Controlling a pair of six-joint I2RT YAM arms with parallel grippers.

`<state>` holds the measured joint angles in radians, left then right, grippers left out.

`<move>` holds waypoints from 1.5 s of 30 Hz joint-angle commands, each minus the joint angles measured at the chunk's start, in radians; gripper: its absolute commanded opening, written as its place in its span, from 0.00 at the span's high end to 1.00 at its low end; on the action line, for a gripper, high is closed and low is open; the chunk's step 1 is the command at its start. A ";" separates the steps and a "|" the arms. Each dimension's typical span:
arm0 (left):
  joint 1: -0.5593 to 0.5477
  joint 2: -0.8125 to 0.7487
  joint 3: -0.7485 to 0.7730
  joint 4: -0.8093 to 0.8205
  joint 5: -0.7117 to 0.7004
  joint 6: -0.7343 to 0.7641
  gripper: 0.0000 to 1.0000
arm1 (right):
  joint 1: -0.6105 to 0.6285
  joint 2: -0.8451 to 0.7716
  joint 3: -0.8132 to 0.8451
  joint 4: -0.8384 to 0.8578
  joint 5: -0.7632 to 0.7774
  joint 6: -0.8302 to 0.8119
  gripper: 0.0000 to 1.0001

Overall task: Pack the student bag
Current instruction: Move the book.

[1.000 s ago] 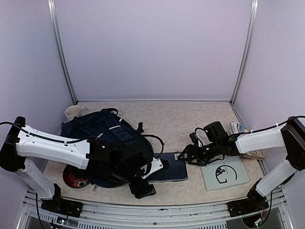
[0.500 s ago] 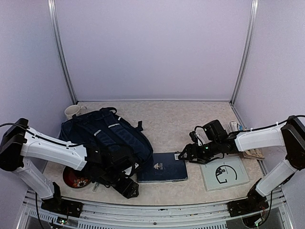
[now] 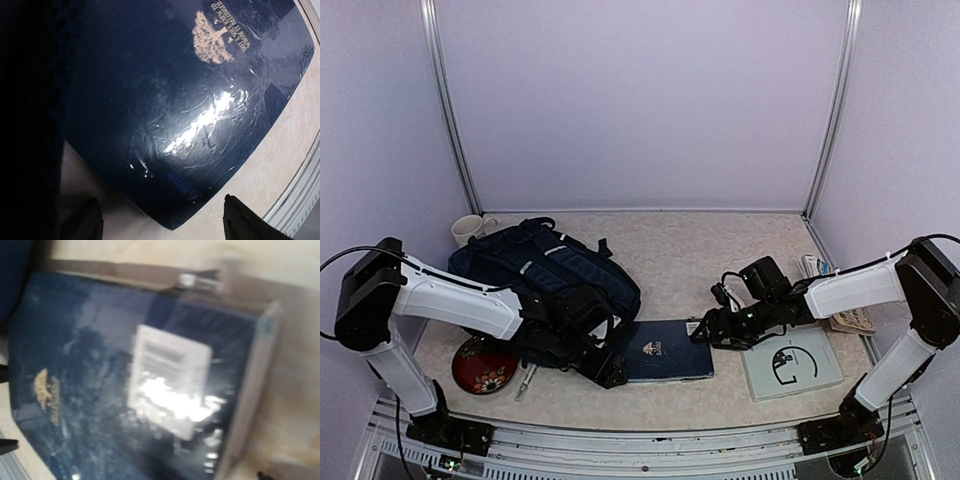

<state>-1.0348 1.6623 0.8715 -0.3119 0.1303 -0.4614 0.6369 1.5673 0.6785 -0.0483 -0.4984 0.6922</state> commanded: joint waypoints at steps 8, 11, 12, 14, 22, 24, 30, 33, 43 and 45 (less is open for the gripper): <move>-0.104 0.139 0.174 0.032 0.158 0.133 0.21 | 0.066 -0.052 0.006 0.170 -0.217 0.094 0.21; -0.128 0.180 0.256 0.043 0.190 0.156 0.21 | 0.065 -0.170 0.009 0.111 -0.186 0.101 0.21; -0.136 0.200 0.291 0.045 0.204 0.165 0.21 | 0.065 -0.213 0.016 0.070 -0.154 0.094 0.20; -0.149 0.243 0.356 0.044 0.223 0.184 0.21 | 0.064 -0.288 0.023 -0.047 -0.083 0.080 0.20; -0.157 0.399 0.560 0.073 0.296 0.207 0.22 | 0.062 -0.511 -0.137 -0.283 0.024 0.146 0.20; -0.158 0.432 0.611 0.056 0.315 0.238 0.22 | 0.056 -0.556 -0.134 -0.375 0.088 0.125 0.18; -0.152 0.505 0.725 -0.004 0.345 0.279 0.22 | 0.002 -0.579 -0.129 -0.508 0.205 0.092 0.13; -0.139 0.502 0.725 -0.008 0.332 0.278 0.22 | -0.025 -0.528 -0.114 -0.537 0.242 0.077 0.08; -0.133 0.515 0.723 -0.020 0.312 0.282 0.22 | -0.129 -0.459 -0.173 -0.431 0.134 0.035 0.05; -0.132 0.517 0.725 -0.019 0.312 0.285 0.22 | -0.135 -0.478 -0.190 -0.397 0.084 0.039 0.06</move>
<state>-1.1648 2.1494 1.5463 -0.5079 0.4446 -0.2226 0.5072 1.0931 0.5529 -0.5488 -0.2092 0.7307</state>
